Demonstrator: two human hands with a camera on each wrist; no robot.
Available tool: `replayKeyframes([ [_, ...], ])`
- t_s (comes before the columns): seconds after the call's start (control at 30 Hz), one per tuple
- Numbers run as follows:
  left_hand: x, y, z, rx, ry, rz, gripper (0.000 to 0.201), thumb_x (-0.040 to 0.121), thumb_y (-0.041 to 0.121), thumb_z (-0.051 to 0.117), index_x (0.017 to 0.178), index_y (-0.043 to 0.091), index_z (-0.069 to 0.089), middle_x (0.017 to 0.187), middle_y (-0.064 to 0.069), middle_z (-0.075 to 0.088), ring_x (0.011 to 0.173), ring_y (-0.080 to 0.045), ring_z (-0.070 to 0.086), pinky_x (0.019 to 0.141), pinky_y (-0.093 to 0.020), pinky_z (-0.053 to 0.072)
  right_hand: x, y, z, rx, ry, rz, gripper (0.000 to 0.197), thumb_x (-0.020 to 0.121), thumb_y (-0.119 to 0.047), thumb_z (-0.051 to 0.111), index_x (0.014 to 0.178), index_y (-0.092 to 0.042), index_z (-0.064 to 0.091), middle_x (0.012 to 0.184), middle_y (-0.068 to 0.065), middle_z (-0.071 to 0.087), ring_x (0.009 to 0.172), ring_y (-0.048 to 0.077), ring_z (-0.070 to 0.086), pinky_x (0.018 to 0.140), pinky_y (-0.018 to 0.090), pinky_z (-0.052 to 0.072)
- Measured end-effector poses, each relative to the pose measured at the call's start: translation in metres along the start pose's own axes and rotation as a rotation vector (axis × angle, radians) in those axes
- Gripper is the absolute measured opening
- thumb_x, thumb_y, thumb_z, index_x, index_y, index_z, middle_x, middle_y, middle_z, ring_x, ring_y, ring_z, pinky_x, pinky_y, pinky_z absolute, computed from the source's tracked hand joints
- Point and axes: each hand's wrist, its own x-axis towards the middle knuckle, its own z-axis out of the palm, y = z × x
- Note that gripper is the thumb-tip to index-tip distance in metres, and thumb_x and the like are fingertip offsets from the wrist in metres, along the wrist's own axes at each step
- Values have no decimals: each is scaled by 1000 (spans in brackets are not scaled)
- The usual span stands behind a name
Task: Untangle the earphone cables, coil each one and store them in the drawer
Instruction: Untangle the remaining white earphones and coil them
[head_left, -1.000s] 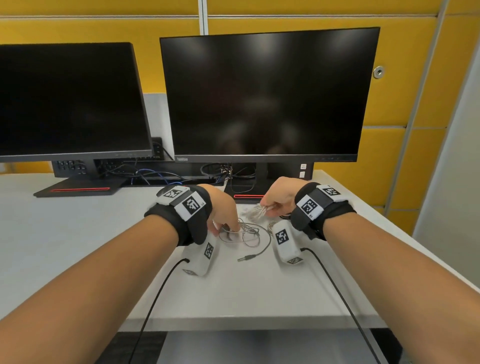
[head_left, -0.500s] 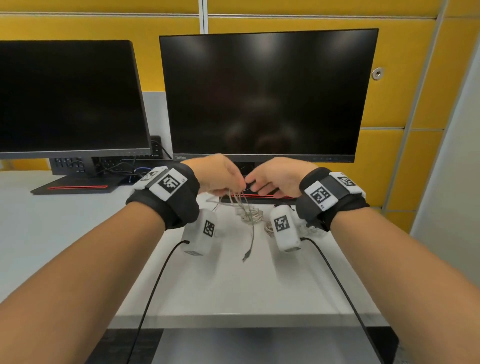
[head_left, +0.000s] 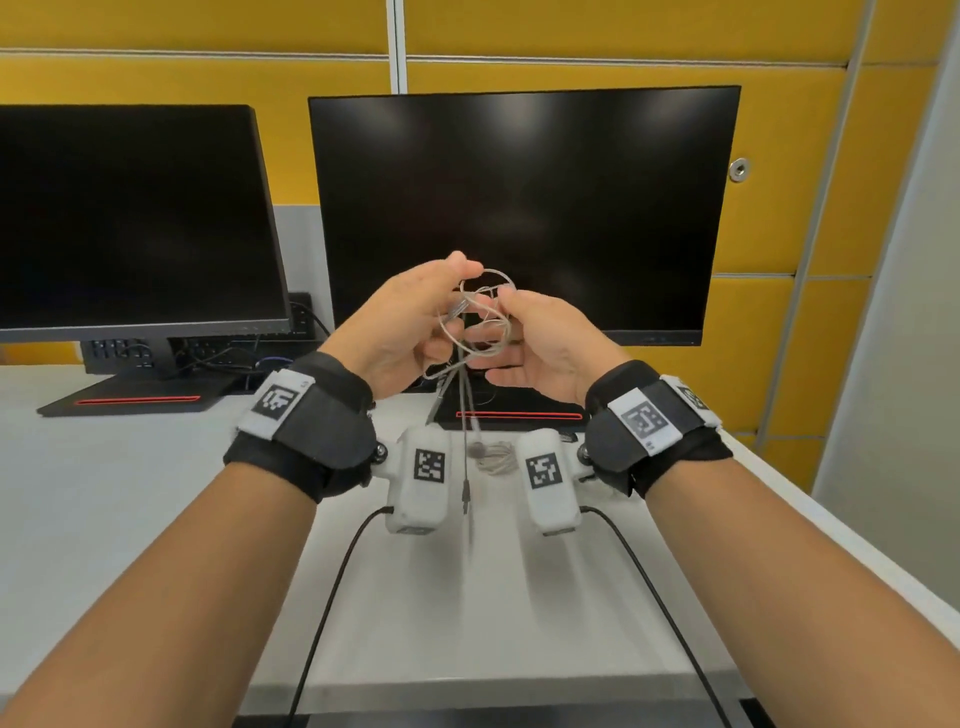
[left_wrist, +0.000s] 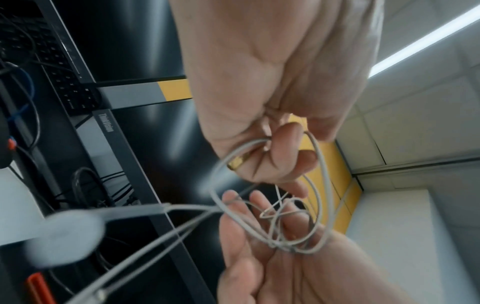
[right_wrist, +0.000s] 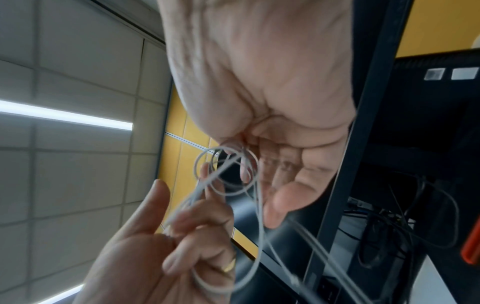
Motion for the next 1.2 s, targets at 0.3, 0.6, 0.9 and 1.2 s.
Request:
replayKeyframes([
  [0.3,21,-31,-12,18,123,121,31,94,5,46,116,19,63,111,-8,68,74,-10,62,58,-21,47,30,18,0,159,-35,71,66,100,-60,23,105,-8,64,71,9,61,52,16,48,49,24,37],
  [0.6,30,-52,-27,-10,333,217,31,94,3,48,110,22,65,107,1,69,89,-10,66,72,-22,55,40,28,-5,160,95,19,66,101,-54,22,97,-9,70,79,8,60,58,16,47,54,27,38],
  [0.9,21,-67,-18,173,68,225,68,87,5,65,144,28,35,138,3,48,114,-15,60,95,-35,52,26,30,-3,349,13,-1,36,101,-36,40,97,-7,62,78,11,68,62,16,63,58,25,51],
  [1.2,17,-62,-16,-7,197,248,17,99,16,50,103,8,66,78,-2,71,71,-11,67,67,-21,55,23,38,4,-80,10,-233,22,90,-4,60,105,-18,67,98,-1,67,96,15,63,80,31,48],
])
